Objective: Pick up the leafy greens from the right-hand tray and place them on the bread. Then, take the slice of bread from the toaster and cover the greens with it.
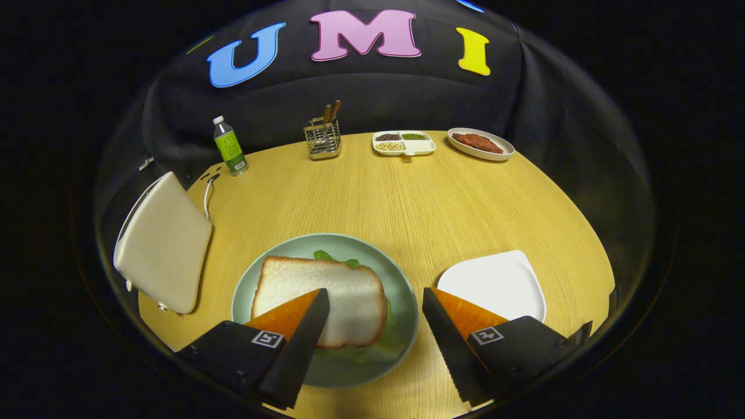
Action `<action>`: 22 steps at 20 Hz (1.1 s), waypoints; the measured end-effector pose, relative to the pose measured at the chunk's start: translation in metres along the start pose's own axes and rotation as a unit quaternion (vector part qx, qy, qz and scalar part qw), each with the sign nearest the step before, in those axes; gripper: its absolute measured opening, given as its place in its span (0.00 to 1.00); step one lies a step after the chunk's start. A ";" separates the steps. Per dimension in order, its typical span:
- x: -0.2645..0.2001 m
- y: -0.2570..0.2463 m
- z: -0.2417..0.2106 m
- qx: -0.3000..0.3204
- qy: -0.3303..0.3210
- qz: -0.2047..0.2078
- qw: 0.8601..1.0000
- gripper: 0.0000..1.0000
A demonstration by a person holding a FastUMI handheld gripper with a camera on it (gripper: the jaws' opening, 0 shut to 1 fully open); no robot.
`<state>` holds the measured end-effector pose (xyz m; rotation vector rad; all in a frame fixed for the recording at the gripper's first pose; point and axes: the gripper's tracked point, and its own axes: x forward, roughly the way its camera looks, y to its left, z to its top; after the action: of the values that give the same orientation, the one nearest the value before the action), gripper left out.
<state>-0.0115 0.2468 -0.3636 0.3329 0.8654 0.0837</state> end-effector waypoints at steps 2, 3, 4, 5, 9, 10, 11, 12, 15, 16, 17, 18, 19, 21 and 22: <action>-0.003 -0.002 0.002 -0.005 -0.001 0.004 1.000 1.00; -0.005 -0.004 0.002 -0.011 -0.002 0.004 1.000 0.99; -0.007 -0.004 0.003 -0.017 -0.003 0.007 1.000 0.99; -0.009 -0.001 0.005 -0.023 -0.005 0.012 1.000 0.99; -0.035 0.000 0.036 -0.046 -0.045 0.036 0.997 0.99; -0.044 -0.001 0.048 -0.053 -0.059 0.042 0.996 1.00; -0.053 -0.003 0.061 -0.060 -0.073 0.049 0.994 0.99; -0.064 -0.004 0.074 -0.067 -0.087 0.055 0.992 0.99; -0.096 -0.010 0.110 -0.087 -0.126 0.073 0.986 0.99; -0.107 -0.013 0.120 -0.094 -0.137 0.077 0.983 0.99; -0.116 -0.015 0.129 -0.100 -0.147 0.081 0.981 0.99; -0.126 -0.017 0.140 -0.105 -0.158 0.084 0.978 0.99; -0.135 -0.018 0.147 -0.107 -0.166 0.089 0.976 0.99; -0.152 -0.018 0.157 -0.105 -0.173 0.104 0.974 0.99; -0.158 -0.018 0.160 -0.108 -0.174 0.110 0.973 0.99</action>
<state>0.0060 0.1571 -0.1573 0.2285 0.4636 0.3143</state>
